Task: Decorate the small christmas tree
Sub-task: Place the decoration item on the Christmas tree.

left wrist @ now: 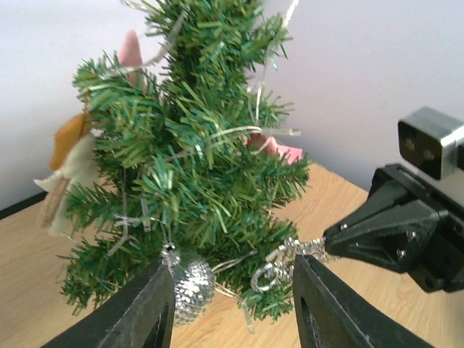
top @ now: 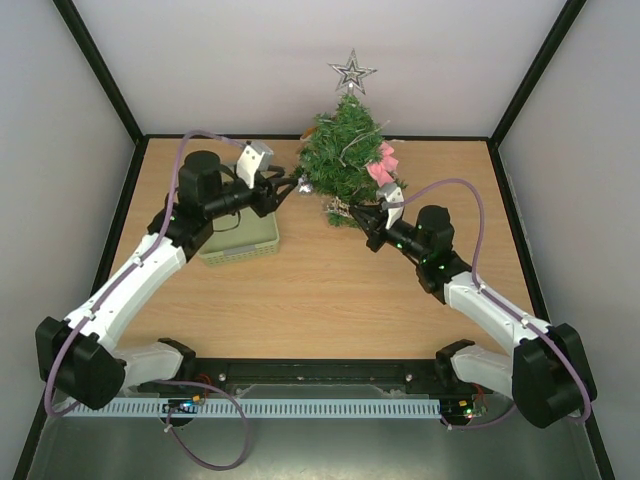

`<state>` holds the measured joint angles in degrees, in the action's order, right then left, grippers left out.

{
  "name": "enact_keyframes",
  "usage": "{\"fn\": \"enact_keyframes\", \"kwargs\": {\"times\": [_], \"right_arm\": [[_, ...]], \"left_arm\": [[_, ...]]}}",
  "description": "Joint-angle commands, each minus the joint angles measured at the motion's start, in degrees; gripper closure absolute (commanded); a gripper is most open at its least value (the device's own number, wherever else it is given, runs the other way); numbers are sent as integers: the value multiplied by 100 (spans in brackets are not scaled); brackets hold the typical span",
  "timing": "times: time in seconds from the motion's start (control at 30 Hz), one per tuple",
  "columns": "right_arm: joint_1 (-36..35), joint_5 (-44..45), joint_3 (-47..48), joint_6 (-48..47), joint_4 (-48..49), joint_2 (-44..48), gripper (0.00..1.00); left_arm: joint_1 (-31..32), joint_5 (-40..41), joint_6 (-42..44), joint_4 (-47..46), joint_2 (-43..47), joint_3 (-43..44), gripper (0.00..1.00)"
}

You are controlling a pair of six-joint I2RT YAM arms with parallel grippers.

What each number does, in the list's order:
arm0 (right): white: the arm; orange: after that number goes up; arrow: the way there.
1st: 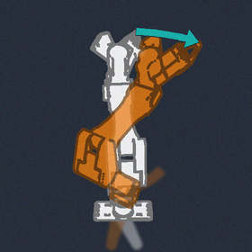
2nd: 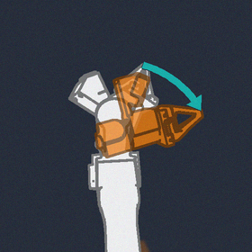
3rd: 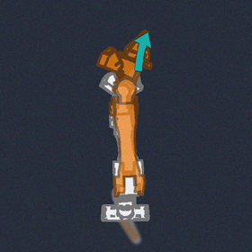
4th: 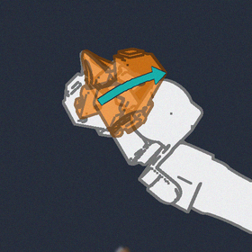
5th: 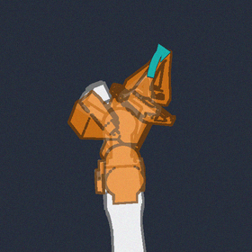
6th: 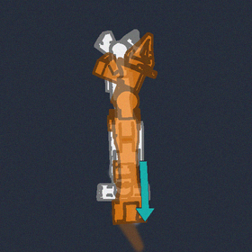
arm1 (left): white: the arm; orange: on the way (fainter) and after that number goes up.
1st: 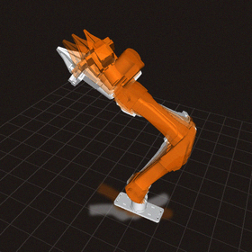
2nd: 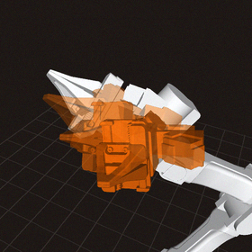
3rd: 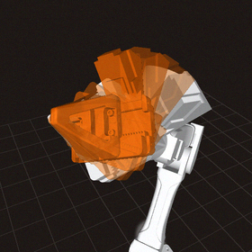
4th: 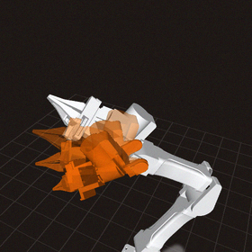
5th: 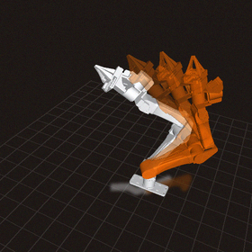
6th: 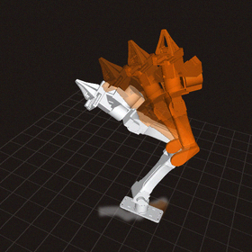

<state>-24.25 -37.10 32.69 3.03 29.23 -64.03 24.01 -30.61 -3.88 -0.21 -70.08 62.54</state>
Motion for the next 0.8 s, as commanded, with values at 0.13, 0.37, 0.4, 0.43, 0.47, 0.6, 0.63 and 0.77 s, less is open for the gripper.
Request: {"fn": "enact_keyframes", "kwargs": {"times": [0.13,0.37,0.4,0.43,0.47,0.6,0.63,0.77], "right_arm": [[43,-651,364,66,359,-66,98],[98,-453,481,-18,168,-146,98],[127,-441,477,3,162,-169,98],[169,-433,486,46,175,-191,98],[214,-454,503,95,185,-215,98],[271,-543,584,101,62,-355,98],[279,-564,581,98,63,-395,98],[298,-768,631,104,91,-517,98]], "left_arm": [[288,203,344,172,111,-230,53],[455,227,327,132,9,-237,53],[491,237,331,141,-19,-234,53],[517,254,335,150,-37,-224,52],[548,272,347,167,-52,-221,53],[639,360,392,213,-116,-178,53],[651,371,401,219,-131,-153,52],[738,410,453,243,-220,-95,53]]}}
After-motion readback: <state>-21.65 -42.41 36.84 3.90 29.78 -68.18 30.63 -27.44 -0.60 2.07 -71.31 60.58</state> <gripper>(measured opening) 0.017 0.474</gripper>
